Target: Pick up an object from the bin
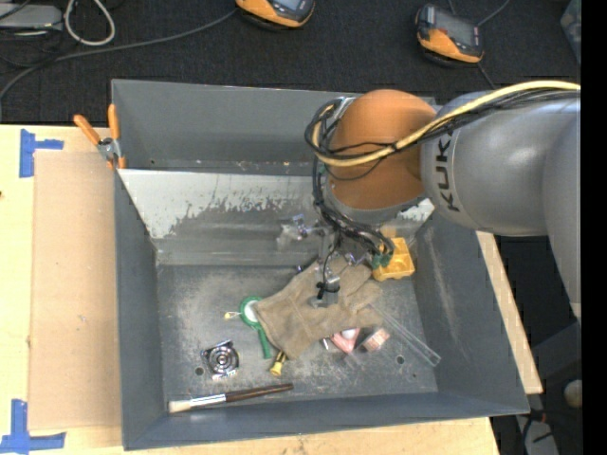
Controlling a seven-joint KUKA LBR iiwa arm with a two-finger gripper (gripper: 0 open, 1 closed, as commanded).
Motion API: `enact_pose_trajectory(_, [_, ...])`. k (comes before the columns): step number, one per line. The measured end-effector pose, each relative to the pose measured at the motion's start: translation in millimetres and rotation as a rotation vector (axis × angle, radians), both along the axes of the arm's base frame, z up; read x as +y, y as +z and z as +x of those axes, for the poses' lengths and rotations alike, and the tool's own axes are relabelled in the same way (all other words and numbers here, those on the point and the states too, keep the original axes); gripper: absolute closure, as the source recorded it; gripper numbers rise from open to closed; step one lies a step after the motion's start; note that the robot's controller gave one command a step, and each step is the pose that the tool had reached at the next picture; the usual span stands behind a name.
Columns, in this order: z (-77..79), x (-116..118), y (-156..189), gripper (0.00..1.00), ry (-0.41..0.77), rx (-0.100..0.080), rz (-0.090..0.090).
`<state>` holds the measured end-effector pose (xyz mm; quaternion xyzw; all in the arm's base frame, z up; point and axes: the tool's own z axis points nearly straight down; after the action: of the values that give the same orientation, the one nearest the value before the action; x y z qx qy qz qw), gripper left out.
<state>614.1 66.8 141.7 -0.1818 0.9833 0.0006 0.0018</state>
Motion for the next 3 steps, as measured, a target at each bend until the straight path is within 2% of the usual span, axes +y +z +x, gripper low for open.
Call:
enact_pose_trajectory(1, [5.7,17,-11,0.00,0.006,0.006,0.000])
enact_pose_trajectory(2, [5.4,11,-73,0.00,0.176,0.000,-0.001])
enact_pose_trajectory(3, [6.6,16,-71,1.00,0.115,0.006,-0.001])
